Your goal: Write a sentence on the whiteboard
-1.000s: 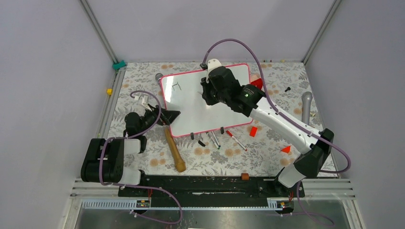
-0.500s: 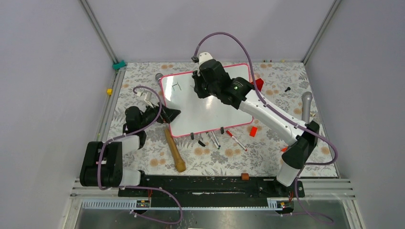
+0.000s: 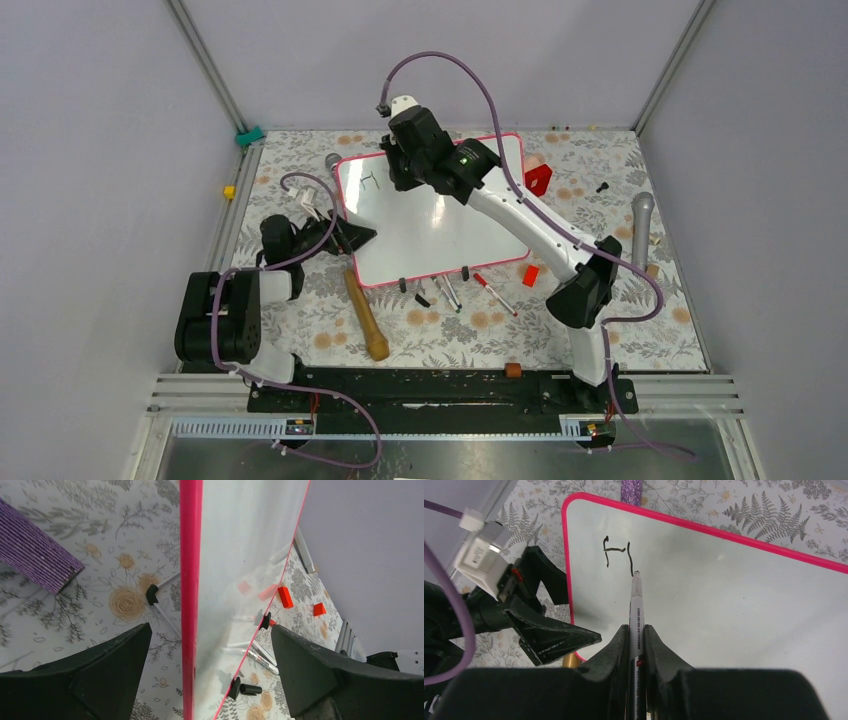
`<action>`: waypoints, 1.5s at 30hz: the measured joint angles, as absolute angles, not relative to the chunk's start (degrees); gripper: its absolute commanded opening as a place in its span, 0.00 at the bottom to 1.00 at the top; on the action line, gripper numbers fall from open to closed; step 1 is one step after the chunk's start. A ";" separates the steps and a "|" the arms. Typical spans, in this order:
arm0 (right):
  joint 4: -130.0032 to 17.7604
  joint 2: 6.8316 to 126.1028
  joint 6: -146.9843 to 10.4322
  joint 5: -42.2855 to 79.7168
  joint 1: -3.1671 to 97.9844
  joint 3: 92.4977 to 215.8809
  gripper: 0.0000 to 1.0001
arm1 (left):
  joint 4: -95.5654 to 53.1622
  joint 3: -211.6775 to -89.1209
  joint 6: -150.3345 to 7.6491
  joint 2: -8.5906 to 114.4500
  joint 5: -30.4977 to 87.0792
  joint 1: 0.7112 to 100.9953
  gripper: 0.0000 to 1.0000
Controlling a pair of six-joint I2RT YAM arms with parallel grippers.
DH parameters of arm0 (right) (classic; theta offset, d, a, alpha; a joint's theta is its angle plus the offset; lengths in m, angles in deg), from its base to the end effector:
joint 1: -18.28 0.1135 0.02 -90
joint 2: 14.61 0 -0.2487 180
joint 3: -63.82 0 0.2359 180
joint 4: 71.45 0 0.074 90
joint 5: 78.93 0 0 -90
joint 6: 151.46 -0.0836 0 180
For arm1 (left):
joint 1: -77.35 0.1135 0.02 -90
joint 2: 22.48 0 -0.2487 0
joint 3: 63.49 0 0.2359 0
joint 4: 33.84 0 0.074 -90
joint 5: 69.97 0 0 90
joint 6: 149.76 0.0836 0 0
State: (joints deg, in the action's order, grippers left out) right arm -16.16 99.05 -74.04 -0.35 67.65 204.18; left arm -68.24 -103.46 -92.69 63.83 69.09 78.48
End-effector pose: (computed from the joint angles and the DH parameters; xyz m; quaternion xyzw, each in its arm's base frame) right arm 0.3170 0.3440 0.3727 -0.2218 0.8279 0.1881 0.4797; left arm 0.2940 -0.0574 0.1644 0.0430 0.7523 -0.4671 0.4626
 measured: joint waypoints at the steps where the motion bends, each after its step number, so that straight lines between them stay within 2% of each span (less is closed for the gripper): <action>1: -15.33 99.67 -74.02 -0.37 67.65 204.99 0.00 | -69.20 -103.46 -93.32 63.91 69.74 78.96 0.85; 4: -13.76 100.28 -73.89 -0.37 67.65 205.45 0.00 | -72.11 -103.51 -95.05 64.07 71.43 79.79 0.74; 13: -11.72 102.62 -73.87 -0.35 67.65 206.10 0.00 | -89.86 -103.62 -107.25 72.20 77.61 81.98 0.71; 18: -10.22 104.67 -73.71 -0.37 67.67 209.18 0.00 | -94.49 -103.62 -111.33 73.90 78.64 83.09 0.69; 21: -9.34 105.85 -73.67 -0.43 67.67 212.05 0.00 | -95.61 -103.60 -112.06 73.90 78.73 83.22 0.57; 25: -8.69 107.23 -73.67 -0.63 67.67 214.30 0.00 | -95.87 -103.62 -112.49 73.90 78.60 83.72 0.29; 32: -8.47 108.15 -73.67 -1.39 67.67 215.43 0.00 | -96.24 -103.60 -113.37 74.16 78.77 84.01 0.25; 40: -8.45 108.63 -73.67 -1.39 67.69 215.57 0.00 | -96.53 -103.62 -113.72 75.04 78.77 84.07 0.25; 45: -8.38 108.89 -73.67 -1.37 67.69 215.57 0.00 | -96.77 -103.62 -113.91 75.54 78.81 84.12 0.28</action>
State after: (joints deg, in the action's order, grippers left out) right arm -8.38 108.89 -73.67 -1.37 67.69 215.57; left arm -96.77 -103.62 -113.91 75.54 78.81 84.12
